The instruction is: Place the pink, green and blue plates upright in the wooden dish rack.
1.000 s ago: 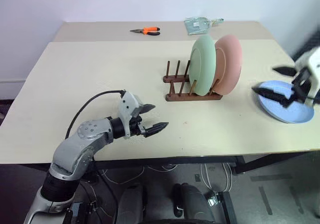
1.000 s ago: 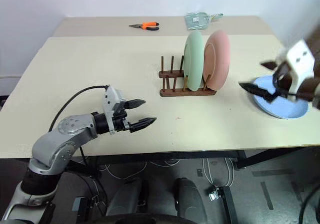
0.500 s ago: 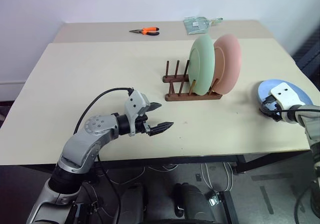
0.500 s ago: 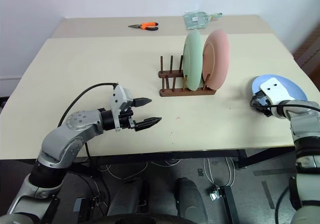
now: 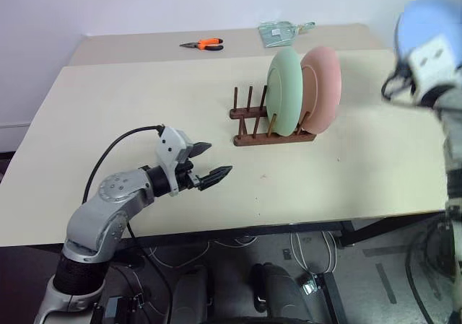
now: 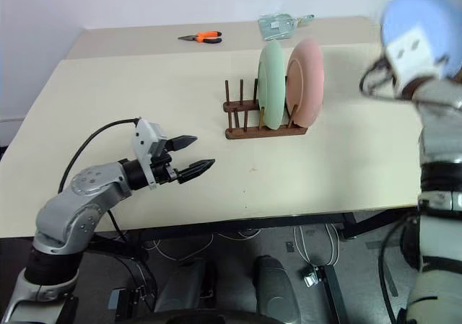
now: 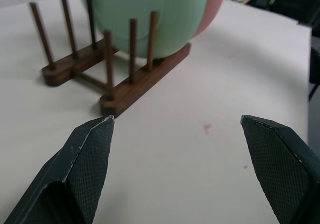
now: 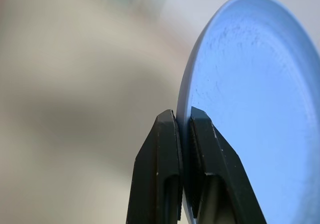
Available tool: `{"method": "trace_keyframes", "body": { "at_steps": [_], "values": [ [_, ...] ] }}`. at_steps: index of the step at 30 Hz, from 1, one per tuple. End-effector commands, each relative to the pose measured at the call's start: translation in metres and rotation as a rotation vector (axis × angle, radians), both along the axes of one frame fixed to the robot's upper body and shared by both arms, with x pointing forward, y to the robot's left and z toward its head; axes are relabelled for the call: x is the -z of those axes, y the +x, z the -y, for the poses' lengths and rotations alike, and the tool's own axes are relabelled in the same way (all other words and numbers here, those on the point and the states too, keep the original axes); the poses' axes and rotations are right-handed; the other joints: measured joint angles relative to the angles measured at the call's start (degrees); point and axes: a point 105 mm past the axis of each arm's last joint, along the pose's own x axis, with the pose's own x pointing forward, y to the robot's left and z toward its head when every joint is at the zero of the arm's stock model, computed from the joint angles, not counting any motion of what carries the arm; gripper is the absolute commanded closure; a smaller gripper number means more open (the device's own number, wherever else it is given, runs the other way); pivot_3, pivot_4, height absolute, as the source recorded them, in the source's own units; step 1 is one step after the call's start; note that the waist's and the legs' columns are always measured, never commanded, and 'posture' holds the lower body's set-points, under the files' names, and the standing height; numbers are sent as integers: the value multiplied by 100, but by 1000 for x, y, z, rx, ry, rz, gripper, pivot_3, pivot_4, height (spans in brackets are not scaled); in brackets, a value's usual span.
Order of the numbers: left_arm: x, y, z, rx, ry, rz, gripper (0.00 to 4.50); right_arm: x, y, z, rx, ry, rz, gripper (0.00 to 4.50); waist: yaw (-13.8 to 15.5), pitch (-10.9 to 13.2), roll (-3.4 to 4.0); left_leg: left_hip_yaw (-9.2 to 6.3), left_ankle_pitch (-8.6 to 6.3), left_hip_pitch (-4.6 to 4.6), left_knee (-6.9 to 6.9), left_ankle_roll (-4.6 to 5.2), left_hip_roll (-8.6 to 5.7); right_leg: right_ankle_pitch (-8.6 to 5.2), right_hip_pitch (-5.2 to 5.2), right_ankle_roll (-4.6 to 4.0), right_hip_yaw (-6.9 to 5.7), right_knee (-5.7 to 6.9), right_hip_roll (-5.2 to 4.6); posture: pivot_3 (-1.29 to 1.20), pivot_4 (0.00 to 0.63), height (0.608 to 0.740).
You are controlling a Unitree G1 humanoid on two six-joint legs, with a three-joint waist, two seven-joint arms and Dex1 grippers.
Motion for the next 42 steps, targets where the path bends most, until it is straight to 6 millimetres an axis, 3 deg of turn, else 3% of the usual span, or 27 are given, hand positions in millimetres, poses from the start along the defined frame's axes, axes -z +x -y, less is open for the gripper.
{"method": "trace_keyframes", "body": {
  "at_steps": [1,6,9,11,15,28,31,37,40,42],
  "values": [
    [-7,5,-7,-22,14,45,312,-52,-30,-67,-363,147,127,4473,3,-2,-3,-1,0,0,0,0,2,0,0,0,0,0,1,0,150,740],
    [-8,8,-9,-30,12,52,312,-44,-73,-158,-1028,556,-133,4473,33,-10,-17,-6,-2,-1,8,4,3,6,12,0,-10,-1,-23,0,150,740],
    [-9,8,-10,-39,12,57,312,-39,-84,-187,-1202,740,-266,4473,38,-9,-16,-6,-3,-3,9,5,2,11,11,-1,-10,-1,-30,0,150,740],
    [-10,6,-11,-39,10,58,312,-34,-82,-198,-1215,813,-338,4473,44,-9,-16,-7,-3,-4,9,5,2,11,10,-1,-10,-2,-32,0,150,740],
    [-10,4,-11,-41,11,57,312,-21,-68,-206,-1153,945,-455,4473,22,-9,-15,-4,-3,-4,9,5,-2,11,8,-2,-9,-2,-36,0,150,740],
    [-14,2,-7,-29,0,54,312,28,-39,-209,-936,1144,-664,4473,-4,-9,-15,-1,-5,-6,6,8,0,11,4,-2,-8,-2,-26,0,150,740],
    [-14,2,-7,-26,-3,53,312,42,-26,-205,-840,1158,-681,4473,-5,-9,-15,-1,-5,-6,6,8,0,11,4,-2,-8,-2,-24,0,150,740],
    [-15,2,-5,-19,-2,54,312,51,-17,-205,-807,1157,-705,4473,-6,-9,-14,0,-5,-8,6,9,0,11,1,-2,-8,-2,-18,0,150,740],
    [-15,1,-5,-19,0,54,312,52,-12,-204,-786,1132,-690,3487,-5,-9,-15,0,-5,-9,6,9,0,11,1,-2,-8,-3,-17,0,150,740],
    [-14,1,-4,-20,0,53,312,49,-11,-204,-788,1108,-672,2601,-7,-9,-14,1,-5,-9,6,9,-1,11,1,-1,-8,-3,-16,0,150,740]
  ]
}}
